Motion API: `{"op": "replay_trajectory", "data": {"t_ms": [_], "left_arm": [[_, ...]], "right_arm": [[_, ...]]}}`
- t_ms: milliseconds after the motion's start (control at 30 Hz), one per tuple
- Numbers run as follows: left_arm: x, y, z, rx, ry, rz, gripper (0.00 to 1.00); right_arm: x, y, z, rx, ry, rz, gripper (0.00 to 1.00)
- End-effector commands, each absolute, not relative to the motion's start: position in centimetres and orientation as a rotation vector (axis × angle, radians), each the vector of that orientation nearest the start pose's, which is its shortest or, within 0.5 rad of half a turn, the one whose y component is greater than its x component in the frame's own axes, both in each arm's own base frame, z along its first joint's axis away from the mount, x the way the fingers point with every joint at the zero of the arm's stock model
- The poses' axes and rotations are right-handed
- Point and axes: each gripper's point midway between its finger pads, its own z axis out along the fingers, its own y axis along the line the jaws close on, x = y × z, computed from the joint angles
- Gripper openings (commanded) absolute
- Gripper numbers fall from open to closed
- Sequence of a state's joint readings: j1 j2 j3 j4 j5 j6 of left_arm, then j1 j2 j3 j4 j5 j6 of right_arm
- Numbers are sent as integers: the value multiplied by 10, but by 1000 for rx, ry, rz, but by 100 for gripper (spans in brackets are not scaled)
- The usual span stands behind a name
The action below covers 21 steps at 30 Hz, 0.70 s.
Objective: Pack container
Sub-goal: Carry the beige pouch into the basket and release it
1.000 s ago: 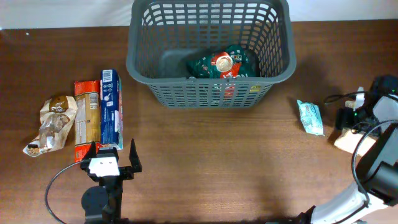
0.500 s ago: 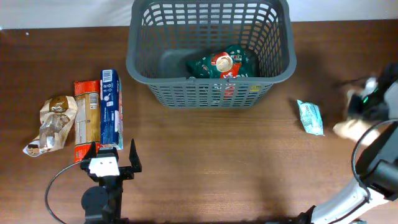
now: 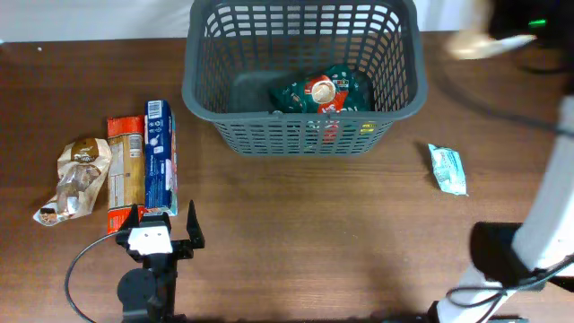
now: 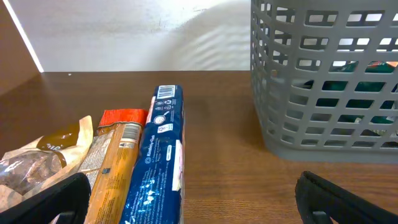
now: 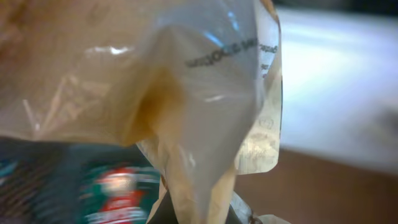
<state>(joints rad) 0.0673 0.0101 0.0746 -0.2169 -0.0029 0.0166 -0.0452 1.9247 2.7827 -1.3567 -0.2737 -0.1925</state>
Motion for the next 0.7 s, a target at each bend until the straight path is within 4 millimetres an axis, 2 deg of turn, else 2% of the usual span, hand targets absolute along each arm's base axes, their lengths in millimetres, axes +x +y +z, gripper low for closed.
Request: {"op": "replay_trajectory", "data": {"t_ms": [0,133,233,267,333,433,533,567,633,667], "left_arm": [[239,15,152,-43,1725,53,99],[239,15,152,-43,1725,53,99],[239,15,152,-43,1725,53,99],[239,15,152,-43,1725,53,99],[239,15,152,-43,1725,53,99],[239,15,152,-43,1725,53,99],[239,15,152,-43,1725,53,99],[239,15,152,-43,1725,53,99],[239,15,152,-43,1725,53,99],[239,15,152,-43,1725,53,99]], "right_arm": [[446,112,448,-707,1973,171,4],[464,183,394,-1052,1927,166,4],[488,219,340,-1139,1971,213,4],[493,224,325,-1153,1991,223,4],[514,241,256,-1197,2096,265,4],[523,244,222,-1177,2174,295,4],[527,245,198,-1184,2218,306,4],[528,245,193,-1185,2226,304,8],[531,241,188,-1171,2249,280,59],[533,238,187,-1148,2265,259,65]]}}
